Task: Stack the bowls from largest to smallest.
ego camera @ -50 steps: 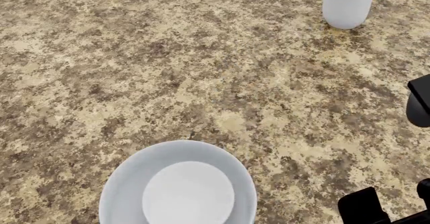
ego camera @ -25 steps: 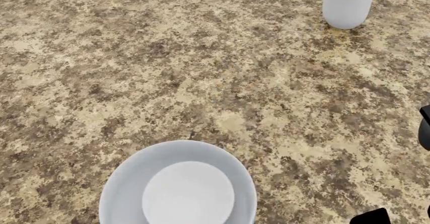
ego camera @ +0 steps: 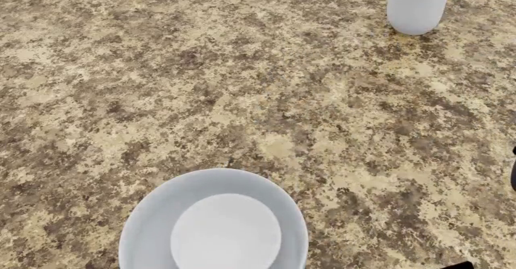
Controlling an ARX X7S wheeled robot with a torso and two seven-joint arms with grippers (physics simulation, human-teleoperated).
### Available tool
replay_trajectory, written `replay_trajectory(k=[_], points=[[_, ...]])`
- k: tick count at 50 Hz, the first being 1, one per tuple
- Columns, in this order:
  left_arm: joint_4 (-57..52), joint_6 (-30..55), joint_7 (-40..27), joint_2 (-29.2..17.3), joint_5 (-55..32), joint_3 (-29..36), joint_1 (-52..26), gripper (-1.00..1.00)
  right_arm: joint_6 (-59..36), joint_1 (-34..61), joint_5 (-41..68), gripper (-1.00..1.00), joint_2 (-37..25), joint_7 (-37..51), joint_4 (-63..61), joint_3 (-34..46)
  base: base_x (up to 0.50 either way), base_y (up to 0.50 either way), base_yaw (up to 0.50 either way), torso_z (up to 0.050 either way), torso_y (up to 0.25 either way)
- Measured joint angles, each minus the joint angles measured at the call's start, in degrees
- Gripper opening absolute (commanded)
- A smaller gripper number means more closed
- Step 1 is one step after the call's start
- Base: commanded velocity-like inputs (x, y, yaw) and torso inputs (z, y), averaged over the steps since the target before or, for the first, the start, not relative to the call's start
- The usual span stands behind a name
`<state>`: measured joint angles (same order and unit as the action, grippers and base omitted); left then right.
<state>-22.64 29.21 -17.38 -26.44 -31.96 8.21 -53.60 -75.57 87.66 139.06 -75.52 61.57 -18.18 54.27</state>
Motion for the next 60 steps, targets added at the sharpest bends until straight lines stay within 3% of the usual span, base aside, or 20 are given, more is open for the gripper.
replay_trajectory(k=[60], points=[[-0.6, 0.8, -0.9, -0.9, -0.8, 0.1, -0.5, 1.00, 7.6, -13.8, -19.1, 1.00, -0.5, -16.2, 0.3, -0.3, 0.00, 0.00, 0.00, 0.000, 0.000]])
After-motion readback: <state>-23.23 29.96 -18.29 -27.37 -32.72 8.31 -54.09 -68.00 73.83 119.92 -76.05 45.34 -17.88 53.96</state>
